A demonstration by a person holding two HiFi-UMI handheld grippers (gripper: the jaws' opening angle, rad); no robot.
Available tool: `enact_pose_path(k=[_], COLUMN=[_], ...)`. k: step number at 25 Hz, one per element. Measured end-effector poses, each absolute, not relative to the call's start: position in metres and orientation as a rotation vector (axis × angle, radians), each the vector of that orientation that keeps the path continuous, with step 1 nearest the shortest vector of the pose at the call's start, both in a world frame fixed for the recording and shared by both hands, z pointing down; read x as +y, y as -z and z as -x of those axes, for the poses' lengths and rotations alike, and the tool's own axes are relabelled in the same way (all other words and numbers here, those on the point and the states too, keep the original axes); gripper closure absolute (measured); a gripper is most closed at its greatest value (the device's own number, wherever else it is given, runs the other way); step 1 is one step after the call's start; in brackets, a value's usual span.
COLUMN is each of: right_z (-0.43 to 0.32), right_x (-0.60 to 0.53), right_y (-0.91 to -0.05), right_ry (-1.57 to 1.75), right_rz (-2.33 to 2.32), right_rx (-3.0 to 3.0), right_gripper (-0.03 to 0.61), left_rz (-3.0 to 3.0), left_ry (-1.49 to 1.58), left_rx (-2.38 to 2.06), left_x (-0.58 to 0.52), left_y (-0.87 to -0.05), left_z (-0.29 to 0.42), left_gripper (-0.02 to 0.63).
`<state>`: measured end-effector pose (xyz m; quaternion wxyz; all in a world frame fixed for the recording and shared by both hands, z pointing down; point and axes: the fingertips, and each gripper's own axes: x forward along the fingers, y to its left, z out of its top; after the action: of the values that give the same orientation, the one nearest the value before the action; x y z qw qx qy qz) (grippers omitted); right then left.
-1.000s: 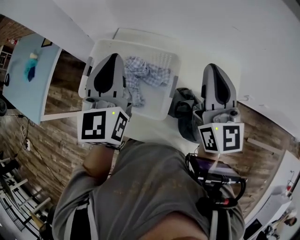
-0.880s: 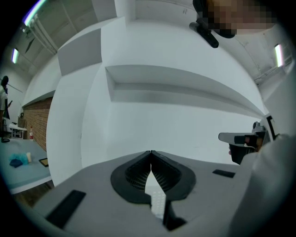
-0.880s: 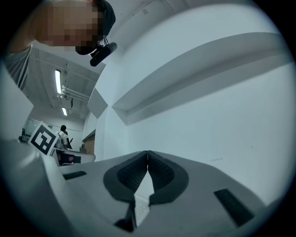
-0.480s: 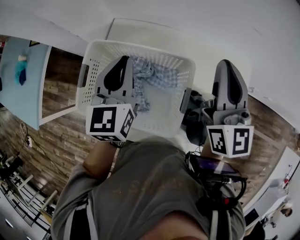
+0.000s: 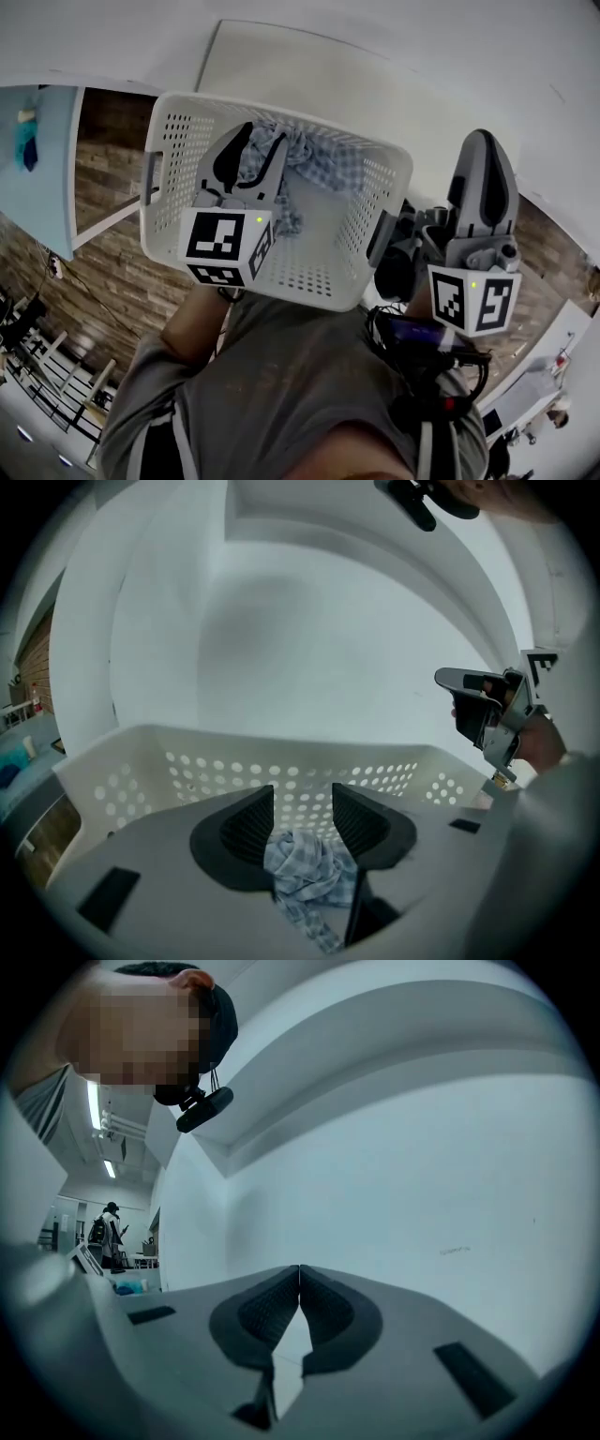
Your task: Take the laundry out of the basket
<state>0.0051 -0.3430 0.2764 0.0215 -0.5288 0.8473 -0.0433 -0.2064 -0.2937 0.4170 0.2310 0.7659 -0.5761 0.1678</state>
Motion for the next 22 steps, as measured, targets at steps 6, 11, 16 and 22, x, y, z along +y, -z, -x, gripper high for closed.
enact_pose_path(k=[6, 11, 16, 22], right_z=[-0.01, -0.016, -0.028, -0.037], right_x=[-0.366, -0.38, -0.389, -0.392], right_y=[-0.31, -0.332, -0.35, -0.361], right_ry=[0.229, 0.307, 0.36, 0.395], right_rz=[1.671, 1.687, 1.718, 1.747], right_rx=[2.636, 2.623, 2.614, 2.599], right_gripper=[0.571, 0.571, 0.571, 0.571], left_rz=[-2.01, -1.978, -1.961, -1.899], left_ry=[-0.549, -0.646, -0.731, -0.827], left_rx=[-1.497, -1.421, -1.392, -1.321], left_x=[-0.298, -0.305, -0.305, -0.295], left_y=[-0.448, -0.469, -0.488, -0.515], left_z=[0.208, 0.209, 0.205, 0.198], left_gripper=[0.368, 0.331, 0.321, 0.318])
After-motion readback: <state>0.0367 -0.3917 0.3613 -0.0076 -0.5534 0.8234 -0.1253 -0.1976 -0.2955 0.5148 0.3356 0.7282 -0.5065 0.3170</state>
